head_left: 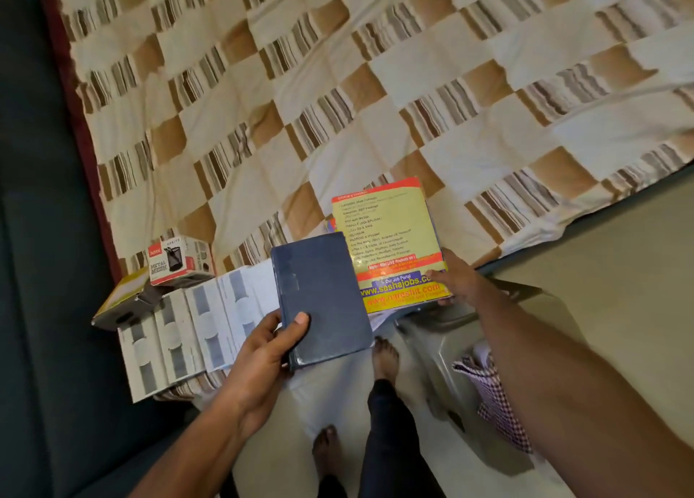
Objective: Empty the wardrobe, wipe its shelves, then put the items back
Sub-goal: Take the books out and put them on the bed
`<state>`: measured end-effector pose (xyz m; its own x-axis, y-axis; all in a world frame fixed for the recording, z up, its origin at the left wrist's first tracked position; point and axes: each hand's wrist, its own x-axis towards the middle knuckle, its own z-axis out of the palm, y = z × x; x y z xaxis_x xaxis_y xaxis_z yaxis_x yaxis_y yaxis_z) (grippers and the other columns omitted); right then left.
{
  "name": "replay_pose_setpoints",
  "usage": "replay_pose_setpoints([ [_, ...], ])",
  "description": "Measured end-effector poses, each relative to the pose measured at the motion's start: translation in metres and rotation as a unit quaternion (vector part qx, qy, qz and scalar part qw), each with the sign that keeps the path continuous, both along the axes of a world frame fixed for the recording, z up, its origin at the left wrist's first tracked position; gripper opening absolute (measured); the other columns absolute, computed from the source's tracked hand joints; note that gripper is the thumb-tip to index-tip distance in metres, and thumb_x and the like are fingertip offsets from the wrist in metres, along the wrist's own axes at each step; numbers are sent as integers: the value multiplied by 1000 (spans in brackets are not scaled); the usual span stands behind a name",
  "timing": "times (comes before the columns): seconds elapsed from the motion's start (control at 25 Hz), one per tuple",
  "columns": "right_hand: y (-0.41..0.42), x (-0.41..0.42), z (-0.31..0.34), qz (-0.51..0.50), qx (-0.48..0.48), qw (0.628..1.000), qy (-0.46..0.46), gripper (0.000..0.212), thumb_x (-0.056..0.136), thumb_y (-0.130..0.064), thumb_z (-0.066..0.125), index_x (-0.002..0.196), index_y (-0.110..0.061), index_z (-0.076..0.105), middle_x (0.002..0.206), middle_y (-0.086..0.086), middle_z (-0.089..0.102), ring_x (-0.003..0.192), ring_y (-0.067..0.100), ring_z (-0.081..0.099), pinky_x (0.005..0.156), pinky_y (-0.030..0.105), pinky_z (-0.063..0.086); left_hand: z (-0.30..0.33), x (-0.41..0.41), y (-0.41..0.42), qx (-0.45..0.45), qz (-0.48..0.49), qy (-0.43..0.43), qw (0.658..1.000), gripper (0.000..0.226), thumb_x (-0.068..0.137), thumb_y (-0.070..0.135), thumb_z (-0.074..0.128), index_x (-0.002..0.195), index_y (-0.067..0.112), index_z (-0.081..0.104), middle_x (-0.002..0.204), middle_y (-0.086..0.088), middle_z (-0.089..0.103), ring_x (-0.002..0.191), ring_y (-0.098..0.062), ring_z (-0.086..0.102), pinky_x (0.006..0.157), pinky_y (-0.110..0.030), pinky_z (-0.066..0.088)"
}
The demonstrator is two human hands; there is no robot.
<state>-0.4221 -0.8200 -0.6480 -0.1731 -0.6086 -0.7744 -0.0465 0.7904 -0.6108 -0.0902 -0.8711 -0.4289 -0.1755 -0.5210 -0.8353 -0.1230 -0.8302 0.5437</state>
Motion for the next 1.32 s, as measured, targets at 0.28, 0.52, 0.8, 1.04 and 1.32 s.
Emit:
replay_pose_setpoints([
  [0.28, -15, 24, 100, -12, 2, 997, -78, 84, 72, -86, 55, 134, -30, 53, 125, 2, 67, 109, 22, 67, 98, 48, 52, -13, -65, -22, -18, -27, -38, 999, 35, 93, 25, 67, 126, 17, 60, 109, -4, 76, 86, -15, 75, 67, -26, 59],
  [0.52, 10, 55, 152, -107, -76, 951, -278, 58, 85, -17, 78, 135, -28, 50, 107, 6, 72, 68, 24, 68, 63, 34, 53, -17, -112, -31, -11, -91, -18, 996, 46, 95, 22, 67, 136, 12, 51, 110, -5, 72, 84, -14, 75, 64, -24, 57],
  [0.8, -78, 15, 96, -121, -110, 983, -78, 53, 89, -15, 73, 135, -25, 49, 102, 8, 69, 57, 16, 61, 52, 25, 50, -16, -105, -46, -2, -158, -66, 985, 61, 92, 26, 71, 144, 25, 38, 102, -2, 73, 92, -20, 73, 77, -31, 55],
  [1.04, -224, -12, 62, 70, -148, 984, 77, 68, 81, -29, 79, 138, -30, 42, 105, 4, 66, 75, 15, 67, 65, 29, 57, -12, -69, -58, 0, -111, -98, 989, 46, 93, 28, 67, 136, 24, 49, 107, -9, 73, 86, -22, 75, 66, -24, 59],
  [1.32, -289, 10, -7, 93, -93, 984, 123, 59, 93, -27, 65, 146, -24, 39, 124, 8, 61, 97, 23, 62, 76, 34, 53, -20, -46, -66, 2, -65, -104, 992, 35, 94, 27, 67, 127, 27, 56, 102, -6, 76, 90, -22, 75, 76, -31, 57],
])
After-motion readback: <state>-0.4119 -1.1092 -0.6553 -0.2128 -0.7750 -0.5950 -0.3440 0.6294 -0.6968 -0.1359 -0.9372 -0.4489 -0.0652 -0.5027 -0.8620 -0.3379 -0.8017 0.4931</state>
